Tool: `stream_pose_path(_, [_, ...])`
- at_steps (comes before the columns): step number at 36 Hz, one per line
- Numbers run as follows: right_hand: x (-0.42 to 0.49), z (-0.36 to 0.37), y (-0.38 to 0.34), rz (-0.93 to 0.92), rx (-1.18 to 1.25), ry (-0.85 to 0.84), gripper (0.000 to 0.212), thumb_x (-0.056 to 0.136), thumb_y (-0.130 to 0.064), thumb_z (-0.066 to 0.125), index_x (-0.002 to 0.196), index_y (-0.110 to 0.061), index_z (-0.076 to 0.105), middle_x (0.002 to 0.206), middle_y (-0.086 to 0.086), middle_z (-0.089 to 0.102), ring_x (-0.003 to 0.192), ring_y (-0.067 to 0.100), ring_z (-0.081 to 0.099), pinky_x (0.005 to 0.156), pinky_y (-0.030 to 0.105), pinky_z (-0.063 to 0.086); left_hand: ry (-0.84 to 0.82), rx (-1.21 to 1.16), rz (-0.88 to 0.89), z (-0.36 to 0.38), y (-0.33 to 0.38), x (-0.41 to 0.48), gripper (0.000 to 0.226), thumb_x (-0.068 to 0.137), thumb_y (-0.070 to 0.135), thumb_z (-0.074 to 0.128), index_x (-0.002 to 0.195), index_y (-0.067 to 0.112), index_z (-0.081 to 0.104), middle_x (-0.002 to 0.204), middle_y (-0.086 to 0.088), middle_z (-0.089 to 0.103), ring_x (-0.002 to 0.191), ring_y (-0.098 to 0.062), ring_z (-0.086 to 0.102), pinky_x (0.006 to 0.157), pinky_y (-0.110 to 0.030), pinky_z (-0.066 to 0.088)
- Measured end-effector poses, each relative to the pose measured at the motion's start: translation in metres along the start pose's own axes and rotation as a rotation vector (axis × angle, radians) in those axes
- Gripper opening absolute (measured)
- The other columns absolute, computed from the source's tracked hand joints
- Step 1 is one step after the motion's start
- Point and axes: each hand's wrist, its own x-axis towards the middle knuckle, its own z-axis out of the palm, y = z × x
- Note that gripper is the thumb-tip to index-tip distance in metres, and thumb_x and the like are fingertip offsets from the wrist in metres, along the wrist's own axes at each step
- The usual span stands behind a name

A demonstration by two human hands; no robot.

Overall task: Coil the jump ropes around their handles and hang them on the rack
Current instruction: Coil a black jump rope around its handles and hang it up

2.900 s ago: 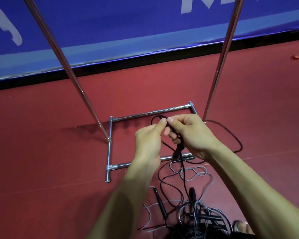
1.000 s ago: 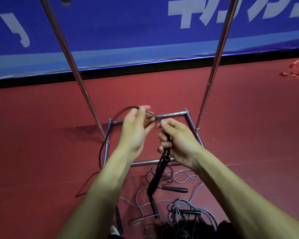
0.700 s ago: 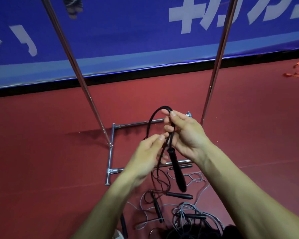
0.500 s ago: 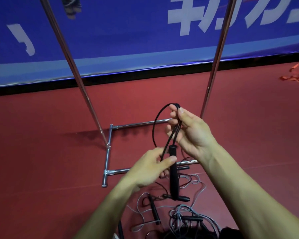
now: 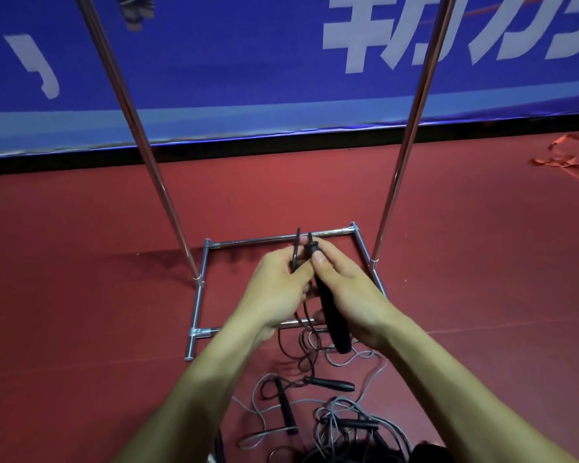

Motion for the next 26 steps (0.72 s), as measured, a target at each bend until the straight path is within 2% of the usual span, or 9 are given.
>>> stream_pose_path(3, [-0.001,-0.002,-0.002,-0.025,-0.015,0.057,0.027,0.103,-0.026,0.045,0.128,-0.027,0.056,0.104,0.001,0.071,0.075,0.009,0.052,0.054,0.024,0.046,0.105,0.108,-0.017,-0.011,0.007,0.007,0.019,0.095,0.023,0.061,0.078,0.017,0.069,0.068,-0.001,0.044,0.052,-0.008,0.036,0.050,-0.021,0.031])
stream_pose_path(7, [-0.002,-0.002,0.007,-0.070,-0.055,0.091,0.016,0.104,-0.027,0.044,0.118,-0.029,0.051,0.109,0.000,0.072,0.081,0.013,0.051,0.054,0.027,0.042,0.128,-0.548,-0.274,-0.024,0.020,0.015,0.030,0.103,0.021,0.044,0.090,-0.001,0.059,0.067,-0.006,0.045,0.049,-0.008,0.038,0.039,-0.017,0.026])
stream_pose_path(11, [-0.002,0.006,0.022,-0.076,-0.092,0.003,0.018,0.105,-0.035,0.037,0.122,-0.034,0.041,0.113,-0.013,0.071,0.108,0.013,0.063,0.082,0.031,0.044,0.036,-0.968,-0.280,-0.024,0.032,0.017,0.040,0.105,0.024,0.033,0.094,-0.004,0.059,0.069,-0.005,0.048,0.052,-0.008,0.040,0.041,-0.016,0.030])
stream_pose_path(13, [-0.003,0.010,0.027,-0.061,-0.106,-0.071,0.018,0.107,-0.030,0.032,0.124,-0.030,0.038,0.107,-0.009,0.074,0.102,0.001,0.063,0.087,0.028,0.036,0.049,-1.059,-0.225,-0.025,0.036,0.020,0.040,0.105,0.024,0.032,0.093,-0.003,0.059,0.068,-0.004,0.048,0.054,-0.009,0.038,0.045,-0.017,0.031])
stream_pose_path(15, [-0.004,0.011,0.030,-0.054,-0.104,-0.120,0.017,0.107,-0.028,0.031,0.123,-0.026,0.038,0.093,0.004,0.073,0.082,-0.002,0.061,0.079,0.026,0.034,0.100,-1.125,-0.166,-0.028,0.038,0.023,0.041,0.105,0.024,0.031,0.092,-0.002,0.060,0.067,-0.003,0.048,0.056,-0.009,0.039,0.049,-0.017,0.034])
stream_pose_path(17, [-0.003,0.010,0.029,-0.054,-0.078,-0.099,0.012,0.107,-0.023,0.035,0.117,-0.024,0.041,0.077,0.005,0.061,0.067,0.003,0.054,0.071,0.024,0.035,0.174,-1.070,-0.115,-0.032,0.033,0.028,0.042,0.106,0.027,0.030,0.094,0.001,0.061,0.070,-0.004,0.051,0.060,-0.011,0.045,0.055,-0.018,0.040])
stream_pose_path(20, [0.003,0.005,0.018,-0.071,0.076,0.020,0.007,0.103,-0.023,0.043,0.109,-0.024,0.045,0.073,0.000,0.044,0.061,0.011,0.042,0.060,0.021,0.035,0.267,-0.617,-0.121,-0.028,0.011,0.026,0.044,0.105,0.037,0.030,0.095,0.012,0.064,0.084,-0.002,0.059,0.076,-0.012,0.056,0.070,-0.022,0.046])
stream_pose_path(23, [0.010,-0.002,-0.001,-0.068,0.354,0.104,0.010,0.105,-0.019,0.037,0.105,-0.024,0.046,0.067,-0.001,0.044,0.058,0.013,0.038,0.057,0.024,0.033,0.032,-0.494,-0.276,-0.014,-0.014,0.008,0.058,0.097,0.056,0.027,0.102,0.013,0.066,0.093,-0.004,0.066,0.085,-0.014,0.061,0.079,-0.028,0.044])
stream_pose_path(26, [0.013,-0.007,-0.014,-0.073,0.550,0.098,0.008,0.104,-0.022,0.038,0.102,-0.024,0.045,0.064,0.000,0.042,0.057,0.014,0.041,0.059,0.028,0.032,-0.218,-0.560,-0.260,-0.006,-0.025,-0.008,0.072,0.083,0.065,0.028,0.113,0.008,0.061,0.092,-0.002,0.068,0.086,-0.013,0.064,0.089,-0.028,0.047])
